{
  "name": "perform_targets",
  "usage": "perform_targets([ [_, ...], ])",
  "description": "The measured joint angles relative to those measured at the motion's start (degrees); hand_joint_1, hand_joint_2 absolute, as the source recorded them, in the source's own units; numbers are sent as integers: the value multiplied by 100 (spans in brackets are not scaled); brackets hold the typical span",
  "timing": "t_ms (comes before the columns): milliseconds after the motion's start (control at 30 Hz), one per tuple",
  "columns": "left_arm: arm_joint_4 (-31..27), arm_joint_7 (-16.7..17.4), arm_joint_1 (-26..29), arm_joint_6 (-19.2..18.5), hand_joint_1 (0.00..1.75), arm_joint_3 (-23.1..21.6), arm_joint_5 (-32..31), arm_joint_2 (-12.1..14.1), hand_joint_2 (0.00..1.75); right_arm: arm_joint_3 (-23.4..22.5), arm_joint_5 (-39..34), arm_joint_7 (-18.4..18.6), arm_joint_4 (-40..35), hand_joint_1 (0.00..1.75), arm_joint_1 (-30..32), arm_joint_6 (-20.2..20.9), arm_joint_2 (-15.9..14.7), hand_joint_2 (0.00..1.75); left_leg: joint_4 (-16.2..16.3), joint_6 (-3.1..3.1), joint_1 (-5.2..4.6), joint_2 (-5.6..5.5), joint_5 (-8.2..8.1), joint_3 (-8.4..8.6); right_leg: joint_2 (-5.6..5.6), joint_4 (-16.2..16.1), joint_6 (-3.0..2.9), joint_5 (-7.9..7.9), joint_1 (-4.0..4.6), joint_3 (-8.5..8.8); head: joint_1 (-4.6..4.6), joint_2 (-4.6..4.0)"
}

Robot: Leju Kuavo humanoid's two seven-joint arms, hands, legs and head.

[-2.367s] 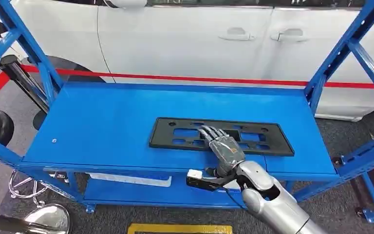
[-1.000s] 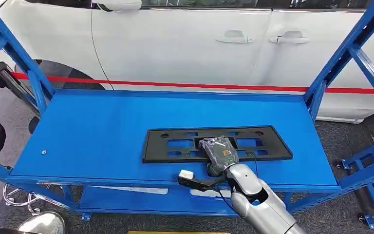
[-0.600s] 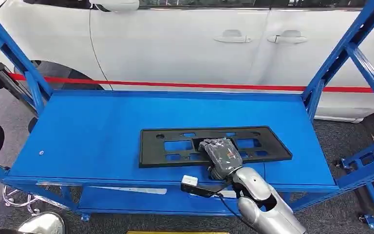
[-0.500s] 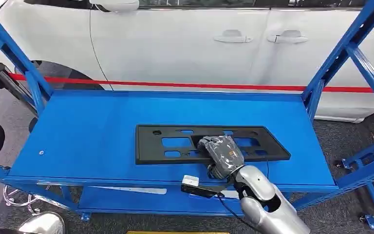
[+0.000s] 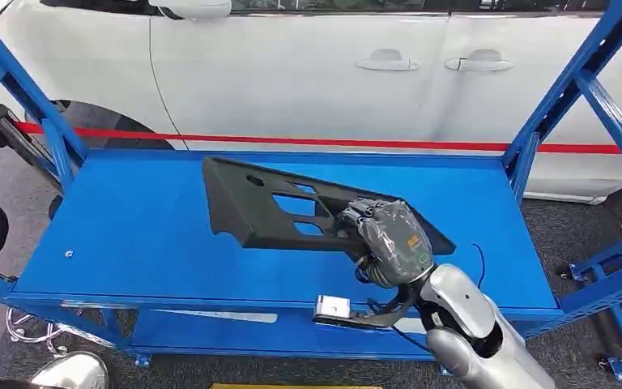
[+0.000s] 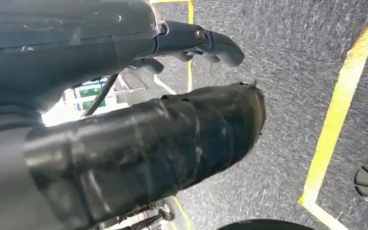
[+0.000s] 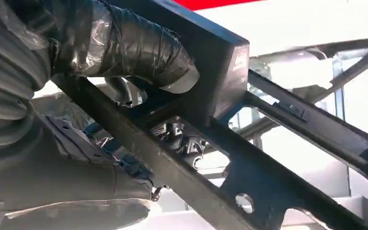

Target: Take the parts from the cabinet and place them on the table.

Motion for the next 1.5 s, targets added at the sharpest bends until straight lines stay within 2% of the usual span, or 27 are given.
perform_targets([
  [67,0,74,-11,-85,0,-20,-11,0,0,7,2,-41,-66,175,-2,-59,-24,175,35,40,-12,0,-26,-17,4,-54,29,16,-40,11,0,0],
  [133,0,109,-15,-120,0,-76,-20,2,0,20,32,-83,-168,175,-13,-129,-67,175,-93,164,-25,-5,61,49,5,-113,120,72,-29,55,-4,0],
  [167,0,109,-27,-118,0,-96,-22,-9,0,28,126,-103,-231,175,-13,-174,-109,175,-276,180,71,22,162,146,-7,-94,129,17,-21,81,0,0],
  [233,0,105,-38,-105,0,-120,-37,-22,0,99,475,-122,-317,175,-58,-383,-216,175,-387,211,62,43,220,188,-3,343,160,-357,-43,-109,2,0],
  [300,0,105,-58,-96,0,-166,-61,-24,0,197,803,-122,-376,175,-66,-593,-345,175,-366,207,70,44,218,157,-6,1213,222,-780,-116,-489,2,0],
  [333,0,105,-66,-96,0,-192,-76,-33,0,257,889,-131,-385,175,-65,-644,-411,175,-342,197,83,44,214,137,-7,1454,259,-823,-153,-597,2,0],
  [400,0,107,-63,-81,0,-225,-79,-35,0,372,973,-133,-387,175,-65,-695,-505,175,-256,120,150,43,193,74,-18,1211,357,-532,-233,-463,2,0],
  [467,-2,118,-64,-74,0,-249,-96,-48,0,475,1040,-129,-406,175,-82,-768,-570,175,-82,-12,229,40,134,-26,-57,272,519,-94,-356,51,4,0],
  [500,0,133,-63,-66,0,-260,-103,-37,0,545,1067,-120,-415,175,-102,-822,-601,175,2,-72,226,33,108,-93,-19,130,552,-257,-342,125,7,0],
  [533,-4,157,-66,-55,0,-284,-109,-41,0,631,1119,-105,-441,175,-95,-900,-629,175,72,-138,215,15,90,-130,69,274,405,-95,-283,39,-2,0],
  [567,-4,166,-66,-55,0,-306,-109,-42,0,689,1172,-94,-459,175,-113,-951,-658,175,109,-178,178,3,95,-136,55,238,324,-192,-321,19,0,0],
  [667,-4,197,-73,-48,0,-348,-109,-52,0,820,1259,-72,-479,175,-122,-1069,-699,175,128,-264,239,-13,132,-236,53,289,133,-129,-296,-110,-2,0],
  [733,-7,205,-67,-52,0,-374,-111,-61,0,872,1219,-59,-500,175,-136,-1128,-713,175,551,-225,225,15,-327,-400,40,278,20,-53,-257,-190,0,0],
  [833,-7,205,-81,-50,0,-393,-118,-68,0,964,1121,-107,-511,175,-137,-1172,-734,175,1730,-177,170,18,-970,-783,7,281,-61,42,-147,-319,-2,0],
  [867,-7,205,-82,-48,0,-400,-122,-70,0,995,1121,-136,-511,175,-137,-1196,-748,175,1835,-140,142,17,-967,-765,1,282,-79,73,-101,-357,0,0],
  [933,-7,208,-85,-48,0,-431,-168,-85,0,1076,1148,-168,-538,175,-136,-1252,-791,175,1295,44,31,11,-681,-334,2,280,-117,139,1,-431,-2,0],
  [1000,-7,221,-89,-33,0,-470,-190,-79,0,1115,1147,-210,-592,175,-138,-1301,-824,175,328,369,-142,-18,-468,322,2,277,-151,198,40,-466,2,0],
  [1033,-4,221,-85,-17,0,-494,-197,-39,0,1145,1148,-219,-610,175,-138,-1331,-833,175,142,479,-175,19,-543,432,-5,266,-117,231,65,-474,9,0],
  [1067,-9,218,-100,-15,0,-501,-197,-81,0,1196,1148,-221,-623,175,-135,-1338,-863,175,124,437,-195,41,-400,411,-24,240,-78,267,2,-459,-2,0],
  [1100,-9,216,-104,-15,0,-503,-197,-87,0,1217,1147,-223,-632,175,-136,-1349,-872,175,56,456,-228,24,-393,400,-27,228,-52,294,-30,-461,0,0],
  [1200,-11,216,-109,-17,0,-522,-197,-131,0,1277,1145,-229,-682,175,-134,-1364,-914,175,-287,461,-147,55,-112,471,-28,94,40,374,4,-457,0,0],
  [1300,-13,197,-109,-20,0,-529,-197,-151,0,1316,1148,-243,-686,175,-148,-1412,-968,175,-354,374,-117,61,90,288,-24,1023,157,-522,-57,-765,7,0],
  [1333,-13,188,-106,-15,0,-531,-197,-164,0,1360,1152,-251,-686,175,-148,-1421,-986,175,-323,353,-115,58,127,205,-27,1381,200,-689,-98,-839,4,0],
  [1367,-13,181,-105,-22,0,-531,-197,-170,0,1405,1163,-256,-686,175,-148,-1429,-1001,175,-288,333,-110,51,160,123,-32,1541,234,-699,-126,-822,4,0],
  [1400,-13,171,-106,-20,0,-531,-197,-186,0,1434,1165,-269,-686,175,-149,-1429,-1005,175,-243,303,-98,25,188,41,-33,1507,261,-613,-150,-726,7,0],
  [1467,-13,164,-114,-26,0,-531,-205,-212,0,1490,1169,-267,-693,175,-157,-1427,-1016,175,-88,232,-48,-41,240,-178,-12,810,322,-239,-197,-152,4,0],
  [1500,-15,153,-120,-26,0,-538,-225,-227,0,1517,1178,-242,-710,175,-180,-1427,-1025,175,7,198,-26,-82,262,-278,73,344,343,-204,-224,188,7,0],
])
